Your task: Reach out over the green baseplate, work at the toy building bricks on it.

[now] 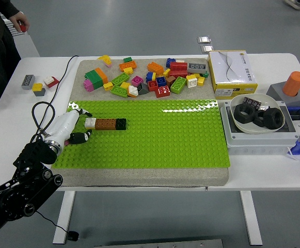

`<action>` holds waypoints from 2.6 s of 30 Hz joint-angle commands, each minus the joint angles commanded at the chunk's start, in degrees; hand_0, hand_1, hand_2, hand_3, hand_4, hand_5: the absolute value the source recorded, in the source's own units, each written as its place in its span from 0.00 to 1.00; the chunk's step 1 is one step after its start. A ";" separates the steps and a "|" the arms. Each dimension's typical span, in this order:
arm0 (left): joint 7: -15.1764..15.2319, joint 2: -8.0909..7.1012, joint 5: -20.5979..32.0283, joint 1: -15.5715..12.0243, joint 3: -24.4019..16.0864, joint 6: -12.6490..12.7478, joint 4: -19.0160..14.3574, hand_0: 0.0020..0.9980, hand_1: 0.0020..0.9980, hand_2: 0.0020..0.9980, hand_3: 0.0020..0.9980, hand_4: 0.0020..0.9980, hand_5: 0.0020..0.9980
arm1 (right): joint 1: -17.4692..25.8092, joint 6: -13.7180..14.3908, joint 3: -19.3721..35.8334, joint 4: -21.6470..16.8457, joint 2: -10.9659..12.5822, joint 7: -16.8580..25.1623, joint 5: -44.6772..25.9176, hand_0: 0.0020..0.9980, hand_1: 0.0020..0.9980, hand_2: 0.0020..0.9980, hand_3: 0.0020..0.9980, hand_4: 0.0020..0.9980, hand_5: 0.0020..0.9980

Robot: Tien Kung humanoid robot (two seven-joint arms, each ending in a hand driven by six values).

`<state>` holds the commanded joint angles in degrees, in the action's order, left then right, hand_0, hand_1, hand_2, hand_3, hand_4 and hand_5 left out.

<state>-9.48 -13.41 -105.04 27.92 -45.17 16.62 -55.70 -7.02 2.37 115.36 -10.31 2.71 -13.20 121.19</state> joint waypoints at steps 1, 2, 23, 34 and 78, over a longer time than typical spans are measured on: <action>-0.12 -0.18 0.02 -0.04 0.10 -0.20 -0.35 0.84 0.88 0.86 0.68 0.68 0.11 | 0.01 0.00 0.10 0.00 0.01 0.01 0.11 0.52 0.66 0.78 0.79 0.87 0.93; -0.28 -0.39 -0.04 -0.09 0.19 -0.38 -0.79 0.84 0.88 0.87 0.69 0.69 0.11 | 0.02 -0.01 0.21 0.00 0.02 0.01 0.23 0.52 0.66 0.78 0.79 0.87 0.93; -8.63 0.00 -15.60 -6.82 -8.86 -5.06 -16.72 0.94 0.94 0.93 0.72 0.81 0.61 | 0.29 0.06 0.60 0.00 0.23 0.05 0.24 0.52 0.66 0.78 0.79 0.88 0.92; -8.55 3.08 -17.47 -7.82 -8.13 -3.16 -13.19 0.98 0.95 0.95 0.70 0.71 1.00 | 0.36 0.07 0.71 0.00 0.18 0.04 0.39 0.52 0.65 0.78 0.79 0.87 0.92; -9.86 3.58 -17.43 -9.11 -7.88 -3.36 -9.06 0.97 0.95 0.93 0.69 0.74 0.99 | 0.54 0.18 -0.20 0.00 0.17 -0.05 -0.37 0.52 0.65 0.78 0.79 0.89 0.93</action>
<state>-19.34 -9.83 -122.47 18.82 -53.04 13.27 -64.76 -6.48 2.55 115.17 -10.31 2.88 -13.24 120.82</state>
